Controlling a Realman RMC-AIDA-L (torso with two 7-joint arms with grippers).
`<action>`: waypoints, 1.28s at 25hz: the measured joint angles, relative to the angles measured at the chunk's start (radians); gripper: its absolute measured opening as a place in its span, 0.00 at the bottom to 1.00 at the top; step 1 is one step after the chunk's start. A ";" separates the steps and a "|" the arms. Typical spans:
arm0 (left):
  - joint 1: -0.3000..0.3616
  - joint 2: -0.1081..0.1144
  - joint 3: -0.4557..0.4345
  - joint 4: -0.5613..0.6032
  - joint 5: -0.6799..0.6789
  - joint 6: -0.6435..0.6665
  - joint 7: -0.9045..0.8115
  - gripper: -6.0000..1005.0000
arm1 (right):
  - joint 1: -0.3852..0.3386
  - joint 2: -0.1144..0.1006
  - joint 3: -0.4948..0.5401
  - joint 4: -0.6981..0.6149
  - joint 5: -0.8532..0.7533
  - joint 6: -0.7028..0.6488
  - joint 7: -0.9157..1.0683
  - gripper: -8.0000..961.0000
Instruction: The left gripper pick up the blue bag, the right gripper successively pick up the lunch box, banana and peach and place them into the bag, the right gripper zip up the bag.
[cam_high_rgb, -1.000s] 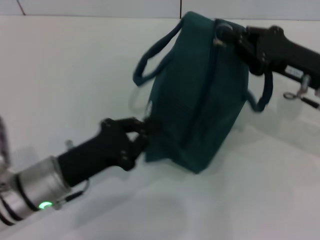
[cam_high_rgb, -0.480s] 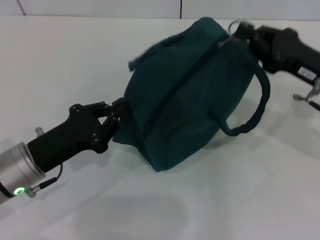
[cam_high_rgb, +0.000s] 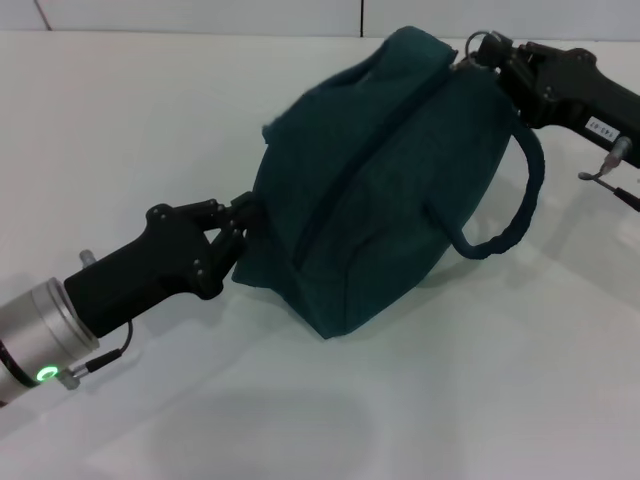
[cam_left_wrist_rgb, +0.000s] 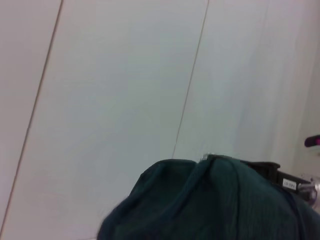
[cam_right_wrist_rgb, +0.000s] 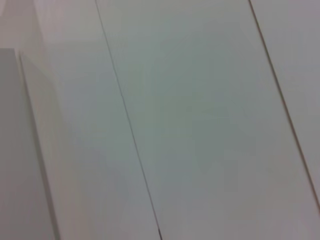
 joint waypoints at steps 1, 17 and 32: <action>-0.003 0.000 0.000 0.001 -0.003 0.000 -0.016 0.09 | 0.003 0.000 -0.004 0.004 0.000 -0.002 -0.003 0.02; -0.058 0.010 0.000 0.545 0.123 0.001 -0.677 0.31 | -0.027 0.002 -0.030 0.006 0.000 -0.036 -0.026 0.02; -0.361 0.005 0.107 0.790 0.684 -0.046 -1.286 0.42 | -0.036 0.003 -0.030 0.017 0.005 -0.065 -0.027 0.02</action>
